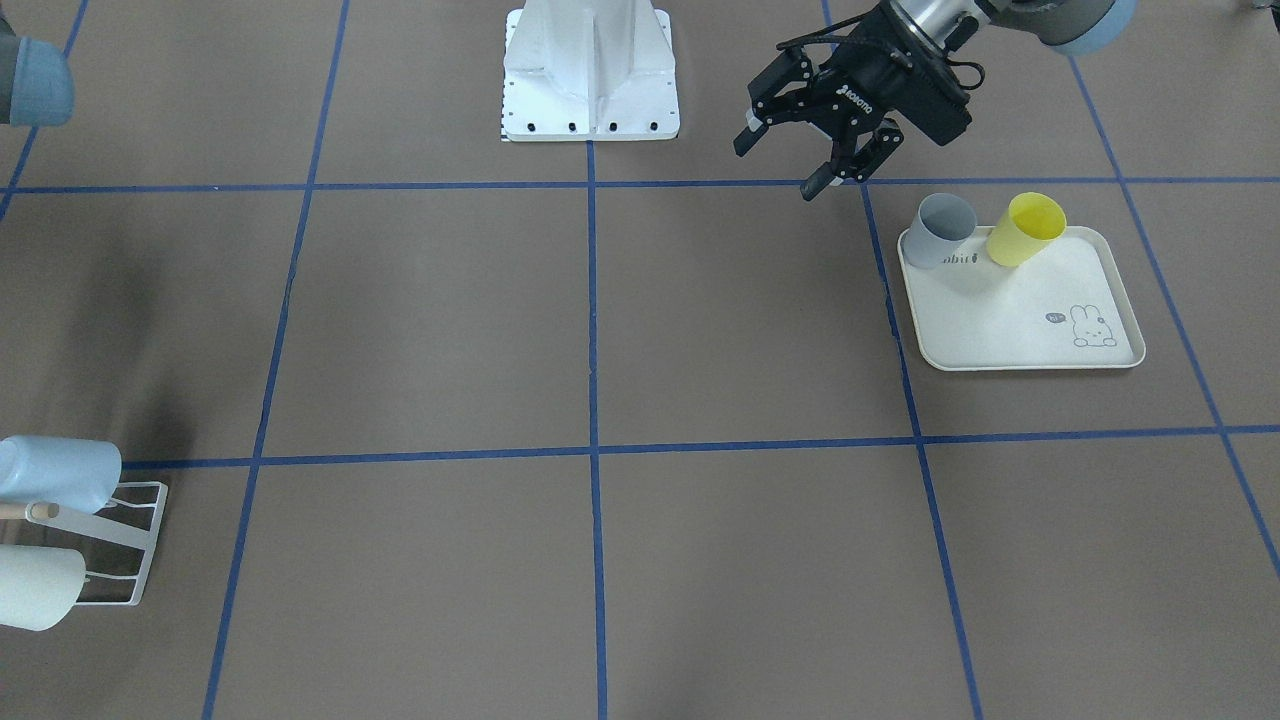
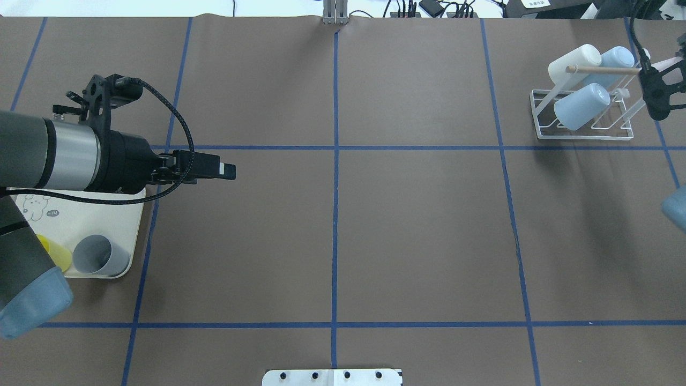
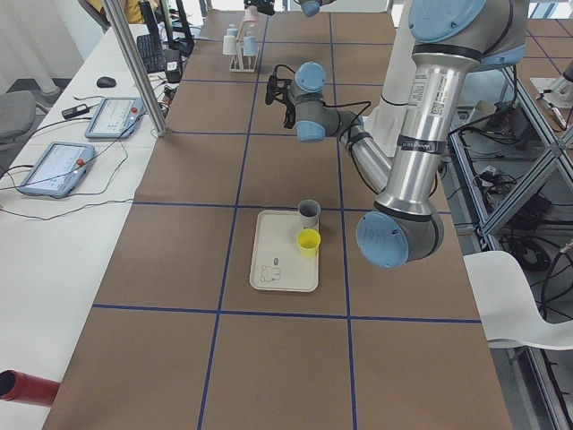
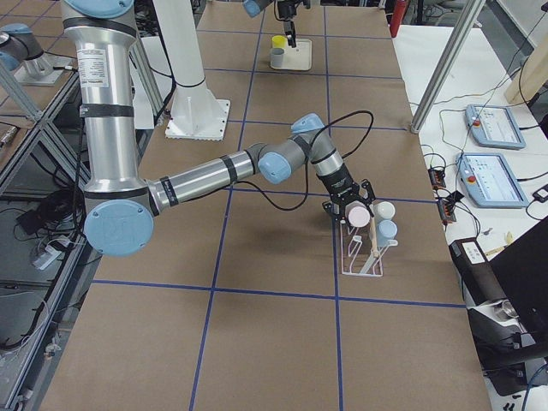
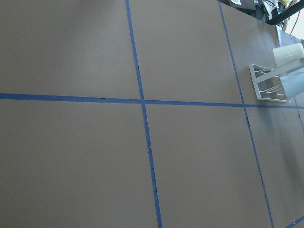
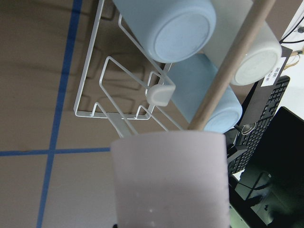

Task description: Transfer IKEA cup to right arm and place on rack

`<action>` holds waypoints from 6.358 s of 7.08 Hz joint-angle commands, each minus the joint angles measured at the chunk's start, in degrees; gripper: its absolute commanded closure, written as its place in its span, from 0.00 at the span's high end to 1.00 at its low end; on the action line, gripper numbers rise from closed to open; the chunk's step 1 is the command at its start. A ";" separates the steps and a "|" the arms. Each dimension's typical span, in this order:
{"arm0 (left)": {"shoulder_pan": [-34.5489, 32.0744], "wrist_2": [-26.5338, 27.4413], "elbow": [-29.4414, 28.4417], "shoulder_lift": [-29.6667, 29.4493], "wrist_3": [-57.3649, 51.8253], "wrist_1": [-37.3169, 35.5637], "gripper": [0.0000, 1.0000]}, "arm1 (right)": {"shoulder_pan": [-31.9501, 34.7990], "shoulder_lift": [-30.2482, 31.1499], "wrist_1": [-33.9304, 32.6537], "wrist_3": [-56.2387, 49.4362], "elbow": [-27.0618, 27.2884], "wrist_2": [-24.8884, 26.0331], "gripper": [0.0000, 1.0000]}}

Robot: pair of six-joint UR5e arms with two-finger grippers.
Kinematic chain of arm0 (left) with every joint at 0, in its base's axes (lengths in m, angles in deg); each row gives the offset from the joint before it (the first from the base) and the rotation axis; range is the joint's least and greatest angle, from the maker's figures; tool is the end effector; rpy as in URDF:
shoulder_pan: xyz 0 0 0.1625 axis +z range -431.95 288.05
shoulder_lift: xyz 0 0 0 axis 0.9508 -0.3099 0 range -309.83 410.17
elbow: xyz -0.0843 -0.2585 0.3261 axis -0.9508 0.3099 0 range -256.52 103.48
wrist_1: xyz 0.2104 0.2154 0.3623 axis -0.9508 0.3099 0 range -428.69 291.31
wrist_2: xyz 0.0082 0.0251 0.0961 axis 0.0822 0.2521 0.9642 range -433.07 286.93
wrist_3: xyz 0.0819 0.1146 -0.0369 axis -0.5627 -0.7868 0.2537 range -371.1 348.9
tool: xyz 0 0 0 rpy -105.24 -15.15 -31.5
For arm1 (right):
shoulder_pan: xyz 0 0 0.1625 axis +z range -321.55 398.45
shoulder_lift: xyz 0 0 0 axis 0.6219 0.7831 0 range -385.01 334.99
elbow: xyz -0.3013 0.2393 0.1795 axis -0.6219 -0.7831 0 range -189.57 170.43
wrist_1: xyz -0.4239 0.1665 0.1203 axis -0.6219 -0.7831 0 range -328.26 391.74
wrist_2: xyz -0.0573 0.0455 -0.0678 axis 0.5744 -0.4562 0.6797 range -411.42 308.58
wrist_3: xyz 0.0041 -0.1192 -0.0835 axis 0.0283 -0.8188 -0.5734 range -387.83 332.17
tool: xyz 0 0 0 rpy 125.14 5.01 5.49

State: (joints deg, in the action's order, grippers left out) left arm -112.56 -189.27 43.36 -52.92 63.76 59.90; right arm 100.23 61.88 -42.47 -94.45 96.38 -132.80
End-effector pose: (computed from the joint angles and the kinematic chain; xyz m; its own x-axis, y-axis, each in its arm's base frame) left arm 0.3883 -0.4239 0.1886 0.1735 0.1599 -0.9718 0.2147 0.9569 0.1958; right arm -0.1539 -0.6145 0.5000 0.0053 -0.8194 -0.5732 0.9908 -0.0731 0.1137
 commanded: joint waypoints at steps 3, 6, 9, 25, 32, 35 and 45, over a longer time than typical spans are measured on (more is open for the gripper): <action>0.00 -0.08 -0.09 0.00 0.03 0.09 1.00 | -4.99 -1.63 -3.47 -2.71 -0.57 6.93 0.00; 0.09 -0.08 -0.09 0.00 0.03 0.09 1.00 | -6.75 -2.85 -3.66 -5.97 -3.63 11.05 0.00; 0.09 -0.08 -0.09 0.00 0.12 0.09 1.00 | -7.37 -3.30 -3.66 -10.26 -4.35 14.74 0.00; 0.18 -0.17 -0.26 -0.09 1.17 0.44 1.00 | -13.43 -3.39 -3.04 -8.87 -7.95 25.22 0.98; -2.44 -0.61 5.52 11.90 -11.60 -0.17 1.00 | -13.17 -3.39 -3.04 10.04 -0.05 15.15 0.99; -9.38 0.09 4.75 23.34 -32.32 0.17 1.00 | -13.26 -2.77 -1.39 41.03 3.64 1.02 1.00; -9.14 7.39 -19.40 38.06 -38.56 35.40 1.00 | -16.69 -3.21 4.17 77.88 8.48 -20.84 1.00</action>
State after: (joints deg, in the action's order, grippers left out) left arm -122.08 -181.85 25.98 -15.43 25.06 92.98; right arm 83.55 58.66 -38.31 -16.62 104.83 -153.57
